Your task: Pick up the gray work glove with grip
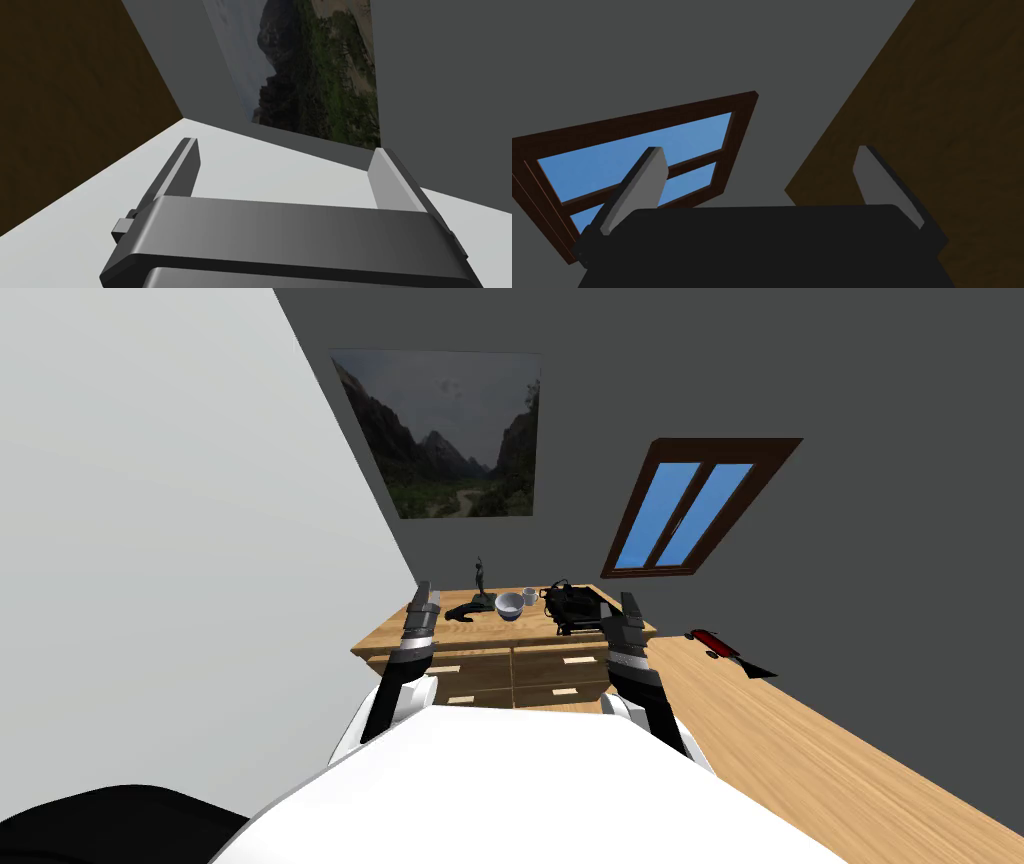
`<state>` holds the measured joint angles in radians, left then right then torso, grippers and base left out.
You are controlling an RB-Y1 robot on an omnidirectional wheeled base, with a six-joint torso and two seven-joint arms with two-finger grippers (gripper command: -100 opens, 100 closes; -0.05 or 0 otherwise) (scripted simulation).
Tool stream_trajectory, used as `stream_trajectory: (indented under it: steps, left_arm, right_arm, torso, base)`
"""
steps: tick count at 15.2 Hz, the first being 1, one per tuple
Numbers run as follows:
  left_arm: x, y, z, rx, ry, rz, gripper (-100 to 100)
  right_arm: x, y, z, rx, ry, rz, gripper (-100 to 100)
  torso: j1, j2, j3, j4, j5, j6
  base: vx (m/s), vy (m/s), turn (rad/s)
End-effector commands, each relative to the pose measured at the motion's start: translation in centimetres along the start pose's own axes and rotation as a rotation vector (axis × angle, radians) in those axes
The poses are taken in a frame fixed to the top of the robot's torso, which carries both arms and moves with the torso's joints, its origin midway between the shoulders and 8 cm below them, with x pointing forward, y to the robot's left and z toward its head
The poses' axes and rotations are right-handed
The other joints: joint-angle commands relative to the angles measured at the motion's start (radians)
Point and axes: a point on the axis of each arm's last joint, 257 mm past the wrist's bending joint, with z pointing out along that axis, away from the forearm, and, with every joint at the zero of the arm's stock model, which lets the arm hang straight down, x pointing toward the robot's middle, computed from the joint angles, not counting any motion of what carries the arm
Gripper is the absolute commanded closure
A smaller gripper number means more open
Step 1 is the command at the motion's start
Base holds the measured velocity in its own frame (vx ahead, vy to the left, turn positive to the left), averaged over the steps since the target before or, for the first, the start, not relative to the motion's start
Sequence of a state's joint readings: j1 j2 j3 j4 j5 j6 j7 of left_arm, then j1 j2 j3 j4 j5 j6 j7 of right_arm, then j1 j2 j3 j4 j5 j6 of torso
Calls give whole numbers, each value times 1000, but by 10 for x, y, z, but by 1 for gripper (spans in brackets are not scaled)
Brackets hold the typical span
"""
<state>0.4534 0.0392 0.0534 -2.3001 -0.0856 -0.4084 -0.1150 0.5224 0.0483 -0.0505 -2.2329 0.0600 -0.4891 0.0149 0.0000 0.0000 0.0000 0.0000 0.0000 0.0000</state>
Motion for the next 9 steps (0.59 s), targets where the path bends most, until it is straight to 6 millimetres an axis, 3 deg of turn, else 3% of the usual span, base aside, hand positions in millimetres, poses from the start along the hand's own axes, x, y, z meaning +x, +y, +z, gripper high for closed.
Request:
stream_trajectory:
  steps: [1,9]
  left_arm:
    - [3,7,0,-8,32,18,-100]
    - [0,64,1,-109,124,105,-100]
  right_arm:
    - [0,0,0,0,0,0,0]
    - [0,0,0,0,0,0,0]
  torso:
    - [0,0,0,0,0,0]
    - [0,6,4,1,0,0]
  base:
    - [-19,-1,-23]
    - [-79,-3,-58]
